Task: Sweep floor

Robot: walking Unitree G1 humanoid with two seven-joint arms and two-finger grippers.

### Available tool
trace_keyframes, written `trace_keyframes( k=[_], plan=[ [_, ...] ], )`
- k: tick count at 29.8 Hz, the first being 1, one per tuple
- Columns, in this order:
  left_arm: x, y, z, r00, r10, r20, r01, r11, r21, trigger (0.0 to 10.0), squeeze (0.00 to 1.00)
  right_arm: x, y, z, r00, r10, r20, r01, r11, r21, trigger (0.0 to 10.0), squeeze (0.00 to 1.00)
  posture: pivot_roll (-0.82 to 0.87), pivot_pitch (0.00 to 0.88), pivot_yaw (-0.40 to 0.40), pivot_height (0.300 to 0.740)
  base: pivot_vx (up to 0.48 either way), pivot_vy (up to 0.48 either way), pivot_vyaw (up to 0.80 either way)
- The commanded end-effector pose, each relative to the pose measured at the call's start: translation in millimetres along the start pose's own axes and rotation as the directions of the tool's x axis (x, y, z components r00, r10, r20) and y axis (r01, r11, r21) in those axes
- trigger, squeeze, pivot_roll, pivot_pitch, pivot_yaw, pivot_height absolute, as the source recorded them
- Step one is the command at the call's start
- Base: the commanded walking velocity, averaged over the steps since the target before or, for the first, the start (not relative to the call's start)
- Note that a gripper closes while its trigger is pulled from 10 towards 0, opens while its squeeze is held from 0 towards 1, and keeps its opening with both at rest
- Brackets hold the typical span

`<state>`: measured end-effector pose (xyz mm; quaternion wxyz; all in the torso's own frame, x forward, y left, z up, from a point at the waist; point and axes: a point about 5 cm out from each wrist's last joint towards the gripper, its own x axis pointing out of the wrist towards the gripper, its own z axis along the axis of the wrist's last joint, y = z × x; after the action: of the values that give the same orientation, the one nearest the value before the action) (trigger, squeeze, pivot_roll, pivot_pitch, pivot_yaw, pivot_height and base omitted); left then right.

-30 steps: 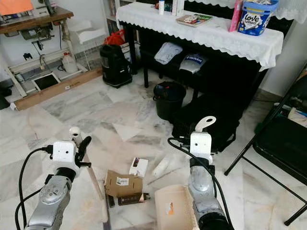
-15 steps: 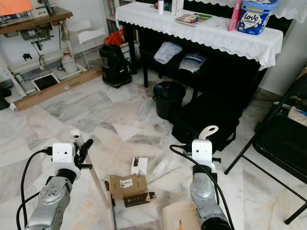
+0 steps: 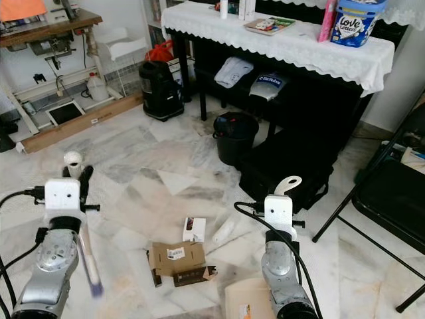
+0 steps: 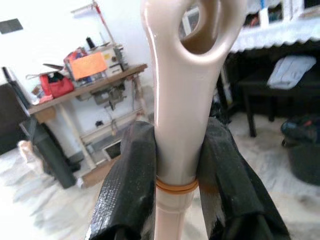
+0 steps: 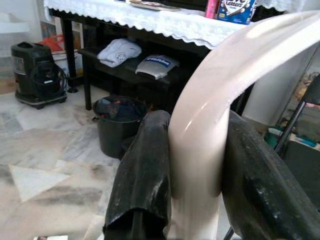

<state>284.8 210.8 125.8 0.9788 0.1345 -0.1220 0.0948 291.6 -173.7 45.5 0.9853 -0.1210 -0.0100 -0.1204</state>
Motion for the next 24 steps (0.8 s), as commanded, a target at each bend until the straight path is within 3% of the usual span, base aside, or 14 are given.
trace_keyframes(
  k=[1,5,11,14,19,24],
  plan=[
    [9.5,-9.9,20.7,0.996,-0.038,0.075,0.047,0.992,-0.117,10.0,0.00,4.4,2.4,7.5,0.999,0.003,0.035,-0.003,1.000,0.005,10.0,0.00,0.08,0.000,0.056,0.740,0.000,0.000,0.00],
    [15.3,-13.4,31.6,0.995,-0.052,0.089,0.073,0.965,-0.252,10.0,0.00,4.0,1.8,6.7,0.999,-0.001,0.033,0.001,1.000,0.008,10.0,0.00,0.08,0.000,0.054,0.740,0.000,0.000,0.00],
    [23.3,-14.4,44.9,0.990,-0.078,0.119,0.113,0.941,-0.319,10.0,0.00,3.4,1.2,5.3,1.000,0.001,0.028,-0.001,1.000,0.006,10.0,0.00,0.09,0.000,0.052,0.740,0.000,0.000,0.00],
    [22.8,-20.9,41.5,0.985,-0.147,0.086,0.168,0.912,-0.374,10.0,0.00,4.0,1.1,5.3,1.000,0.001,0.027,-0.001,1.000,0.006,10.0,0.00,0.09,0.000,0.052,0.740,0.000,0.000,0.00],
    [13.0,-32.1,29.2,0.967,-0.252,0.031,0.243,0.885,-0.398,10.0,0.00,4.3,1.0,5.9,1.000,-0.002,0.029,0.002,1.000,0.007,10.0,0.00,0.08,0.000,0.054,0.740,0.000,0.000,0.00],
    [8.2,-35.7,23.3,0.962,-0.275,0.005,0.254,0.884,-0.392,10.0,0.00,3.4,0.9,5.0,1.000,0.000,0.026,0.000,1.000,0.007,10.0,0.00,0.09,0.000,0.056,0.740,0.000,0.000,0.00]
  ],
)
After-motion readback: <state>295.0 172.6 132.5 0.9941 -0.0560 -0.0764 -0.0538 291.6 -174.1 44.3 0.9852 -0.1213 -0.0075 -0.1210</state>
